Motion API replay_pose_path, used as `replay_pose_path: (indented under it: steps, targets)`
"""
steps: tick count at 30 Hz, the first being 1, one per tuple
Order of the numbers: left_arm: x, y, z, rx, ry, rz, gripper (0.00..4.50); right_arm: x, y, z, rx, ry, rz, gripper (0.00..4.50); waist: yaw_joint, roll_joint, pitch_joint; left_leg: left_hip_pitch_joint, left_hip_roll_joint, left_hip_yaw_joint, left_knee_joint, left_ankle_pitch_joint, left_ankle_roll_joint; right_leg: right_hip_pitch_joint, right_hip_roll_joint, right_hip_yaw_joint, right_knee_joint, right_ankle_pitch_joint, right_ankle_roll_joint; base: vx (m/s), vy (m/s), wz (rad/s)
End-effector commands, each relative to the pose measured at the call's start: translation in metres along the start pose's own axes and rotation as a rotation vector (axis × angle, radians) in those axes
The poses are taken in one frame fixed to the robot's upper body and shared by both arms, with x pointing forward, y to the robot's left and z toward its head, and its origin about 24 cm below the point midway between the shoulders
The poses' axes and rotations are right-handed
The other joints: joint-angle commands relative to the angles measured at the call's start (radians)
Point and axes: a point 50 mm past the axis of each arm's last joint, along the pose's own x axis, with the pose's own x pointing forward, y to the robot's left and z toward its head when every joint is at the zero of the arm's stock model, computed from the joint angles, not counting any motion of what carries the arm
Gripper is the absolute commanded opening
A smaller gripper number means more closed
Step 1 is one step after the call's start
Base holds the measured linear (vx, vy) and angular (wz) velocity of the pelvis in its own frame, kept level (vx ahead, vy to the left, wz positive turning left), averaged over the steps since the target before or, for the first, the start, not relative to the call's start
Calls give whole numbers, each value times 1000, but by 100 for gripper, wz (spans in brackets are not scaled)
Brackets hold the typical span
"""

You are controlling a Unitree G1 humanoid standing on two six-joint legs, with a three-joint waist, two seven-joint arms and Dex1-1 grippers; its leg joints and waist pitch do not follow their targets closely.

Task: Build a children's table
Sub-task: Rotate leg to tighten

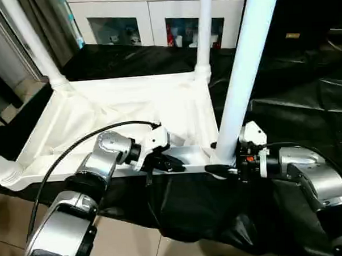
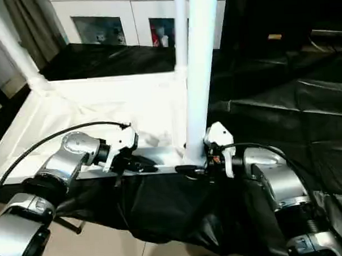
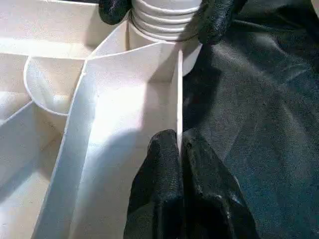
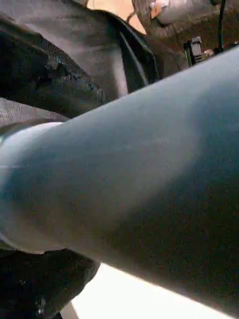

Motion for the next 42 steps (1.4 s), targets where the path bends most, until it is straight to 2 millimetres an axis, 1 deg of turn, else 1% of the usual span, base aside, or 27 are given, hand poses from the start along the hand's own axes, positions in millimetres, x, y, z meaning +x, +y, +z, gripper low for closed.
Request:
replay_pose_path:
  steps: [1,2,5,8,9,10,11,12,13,14,16,17,18,20,21,23,25,27,30,32,34,35,36,37,38,40,42]
  targets:
    - [2,-1,2,3,-6,-16,0,5,6,0,4,0,41,321,-2,-19,-74,4,20,0,-61,-99,138,71,-49,44,-52,-123,-270,0,0,0]
    - [2,-1,2,2,-9,-16,0,6,7,0,6,0,46,308,-2,-25,-75,5,21,1,-61,-95,140,71,-48,44,-51,-119,-269,0,0,0]
    - [6,1,5,-7,-26,29,0,13,13,-4,33,6,52,288,0,-22,-76,4,21,0,-59,-71,151,70,-48,44,-49,-96,-269,0,0,0]
    - [10,6,6,-23,-30,107,0,22,14,-9,65,7,-5,278,0,-23,-74,3,19,0,-61,-86,140,70,-48,42,-54,-134,-261,0,0,0]
    - [12,10,7,-38,-36,162,0,29,10,-13,76,12,-96,276,-4,-28,-69,7,19,2,-65,-123,117,65,-48,43,-63,-208,-241,0,0,0]
    - [17,16,10,-70,-65,258,0,42,0,-20,125,8,-294,275,-8,-24,-63,11,17,2,-69,-159,91,60,-49,42,-71,-281,-225,0,0,0]
    - [17,16,10,-70,-65,258,0,42,0,-20,125,8,-294,275,-14,-21,-58,12,15,3,-71,-185,72,55,-49,41,-75,-333,-215,0,0,0]
    - [23,19,14,-83,-82,312,0,53,-6,-21,186,-19,-424,275,-28,-25,-55,11,10,-4,-77,-222,42,63,-51,35,-85,-431,-181,-54,-1,-5]
    - [23,19,14,-83,-82,312,0,53,-6,-21,186,-19,-424,274,-33,-41,-59,10,10,-5,-78,-215,36,66,-50,36,-88,-444,-165,-54,-1,-5]
    - [26,19,15,-84,-85,329,0,57,-8,-21,209,-34,-464,274,-34,-33,-58,12,11,-7,-79,-213,34,63,-52,37,-86,-450,-162,0,0,0]
    - [37,22,22,-95,-99,386,0,72,-11,-17,265,-71,-536,274,-43,-29,-57,19,12,-3,-79,-227,45,55,-50,40,-96,-449,-158,0,0,0]
    - [40,22,24,-101,-105,403,0,77,-11,-15,276,-79,-553,274,-49,-35,-53,20,9,-2,-80,-242,45,53,-47,39,-97,-455,-162,0,0,0]
    - [46,23,27,-105,-112,412,0,83,-12,-13,291,-87,-571,274,-49,-38,-55,20,6,-2,-79,-244,47,56,-48,38,-99,-467,-157,0,0,0]
    - [54,21,32,-102,-121,409,0,91,-11,-8,303,-99,-580,274,-52,-33,-55,21,6,-3,-79,-250,54,55,-51,37,-103,-496,-146,0,0,0]
    - [59,20,34,-96,-128,394,0,96,-10,-4,286,-109,-565,274,-54,-36,-55,17,7,-5,-81,-245,57,57,-49,37,-102,-494,-138,0,0,0]
    - [62,18,36,-85,-130,380,0,99,-9,1,287,-136,-539,274,-54,-35,-56,17,7,-4,-80,-244,65,56,-49,39,-102,-477,-141,0,0,0]
    - [64,18,37,-77,-127,375,0,100,-10,3,306,-168,-525,344,-53,-37,-59,14,8,-4,-81,-233,74,59,-50,41,-98,-449,-153,0,0,0]
    - [61,17,35,-67,-121,364,0,96,-10,5,266,-169,-493,346,-52,-37,-62,13,9,-4,-80,-221,78,60,-51,41,-95,-427,-161,0,0,0]
    - [56,16,33,-52,-114,335,0,91,-9,6,218,-166,-435,385,-50,-38,-63,11,10,-2,-78,-206,87,64,-51,42,-91,-391,-175,0,0,0]
    - [55,16,32,-48,-110,323,0,89,-8,6,204,-165,-409,385,-48,-38,-65,11,10,-2,-77,-194,93,63,-51,44,-88,-371,-182,0,0,0]
    - [44,12,26,-12,-88,247,0,73,-1,4,129,-151,-267,385,-44,-34,-70,10,11,-1,-73,-164,106,68,-50,44,-82,-314,-199,0,0,0]
    - [44,12,26,-12,-88,247,0,73,-1,4,129,-151,-267,385,-39,-36,-73,8,12,0,-71,-149,122,72,-49,45,-77,-273,-205,0,0,0]
    - [42,11,25,0,-81,226,0,68,0,4,112,-144,-235,385,-38,-32,-73,7,13,1,-70,-133,131,71,-51,45,-74,-250,-216,0,0,0]
    - [37,9,22,11,-72,187,0,60,2,3,87,-130,-197,385,-38,-33,-76,0,14,-2,-70,-113,135,77,-49,41,-68,-227,-220,0,0,0]
    - [37,9,22,11,-72,187,0,60,2,3,87,-130,-197,385,-38,-33,-76,0,14,-2,-70,-113,135,77,-49,41,-68,-227,-220,0,0,0]
    - [30,5,18,20,-63,126,0,48,4,1,52,-100,-137,385,-36,-27,-84,-2,17,-2,-61,-57,157,77,-48,42,-53,-125,-250,29,0,0]
    - [20,1,12,22,-44,52,0,30,5,-1,10,-52,-68,385,-25,-29,-89,-1,19,-2,-53,4,204,78,-47,44,-37,6,-283,27,3,0]
